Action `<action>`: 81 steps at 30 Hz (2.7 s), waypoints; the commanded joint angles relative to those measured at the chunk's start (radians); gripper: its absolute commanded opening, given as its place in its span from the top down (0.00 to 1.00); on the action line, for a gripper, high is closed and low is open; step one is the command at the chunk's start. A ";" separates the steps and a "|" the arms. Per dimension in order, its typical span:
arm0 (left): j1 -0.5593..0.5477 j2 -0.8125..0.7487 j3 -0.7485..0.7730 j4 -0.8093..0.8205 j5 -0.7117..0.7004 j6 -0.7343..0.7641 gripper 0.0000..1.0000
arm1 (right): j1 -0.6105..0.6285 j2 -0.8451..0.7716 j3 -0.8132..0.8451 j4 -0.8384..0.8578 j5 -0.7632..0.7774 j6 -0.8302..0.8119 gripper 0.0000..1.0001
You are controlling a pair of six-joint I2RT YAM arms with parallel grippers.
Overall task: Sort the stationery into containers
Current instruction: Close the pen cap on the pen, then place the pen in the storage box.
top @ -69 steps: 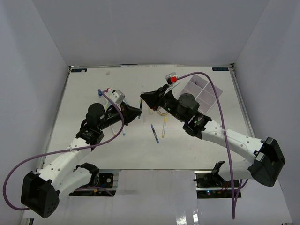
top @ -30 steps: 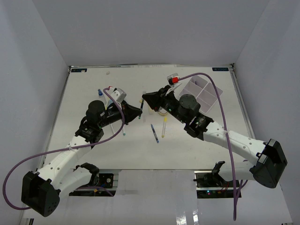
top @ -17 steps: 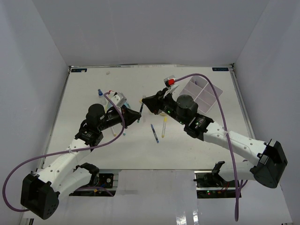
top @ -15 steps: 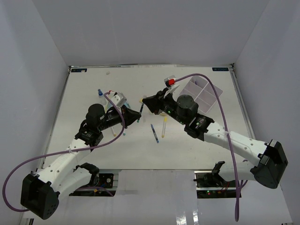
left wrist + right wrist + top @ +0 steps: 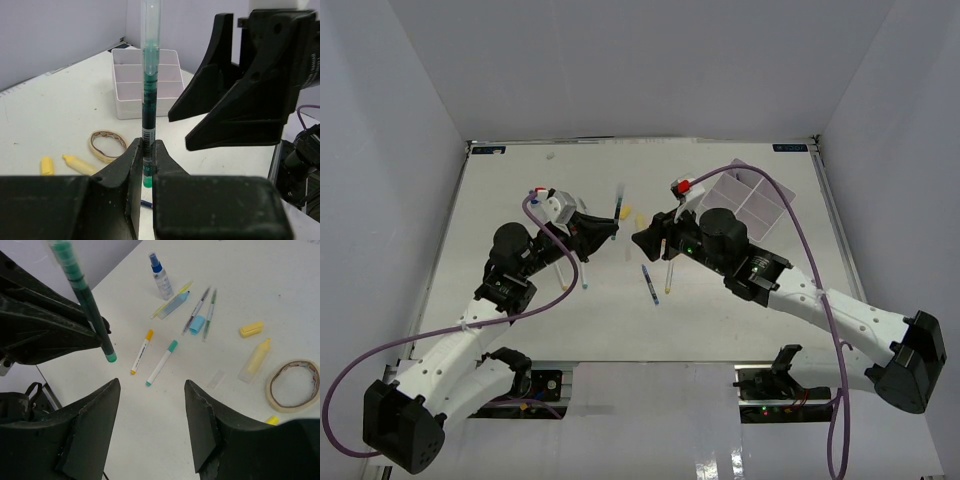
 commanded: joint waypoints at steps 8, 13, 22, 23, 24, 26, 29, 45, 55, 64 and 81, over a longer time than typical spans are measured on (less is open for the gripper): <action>0.005 0.013 0.043 0.013 0.014 0.015 1.00 | 0.001 -0.056 0.161 -0.041 -0.015 -0.110 0.25; 0.005 0.017 0.046 0.007 0.023 0.019 1.00 | 0.001 0.001 0.269 -0.039 -0.015 -0.162 0.23; 0.005 0.017 0.049 0.005 0.037 0.021 1.00 | 0.001 0.124 0.408 -0.036 -0.008 -0.172 0.24; 0.005 0.017 0.051 0.005 0.038 0.019 1.00 | 0.003 0.139 0.416 -0.038 -0.010 -0.172 0.24; 0.005 0.017 0.051 0.005 0.038 0.019 1.00 | 0.001 0.145 0.424 -0.036 -0.016 -0.169 0.24; 0.005 0.021 0.051 0.005 0.041 0.018 1.00 | 0.001 0.162 0.445 -0.036 -0.027 -0.164 0.25; 0.005 0.019 0.052 0.005 0.043 0.016 1.00 | 0.001 0.178 0.467 -0.036 -0.042 -0.161 0.28; 0.005 0.024 0.055 0.005 0.049 0.012 1.00 | 0.001 0.222 0.505 -0.038 -0.080 -0.143 0.45; 0.005 0.031 0.057 0.005 0.054 0.010 1.00 | 0.001 0.233 0.513 -0.039 -0.082 -0.144 0.55; 0.005 0.027 0.055 0.005 0.057 0.010 1.00 | 0.001 0.235 0.496 -0.039 -0.080 -0.146 0.64; 0.005 -0.002 0.058 0.026 0.060 -0.013 1.00 | 0.001 0.219 0.390 -0.067 -0.048 -0.133 0.85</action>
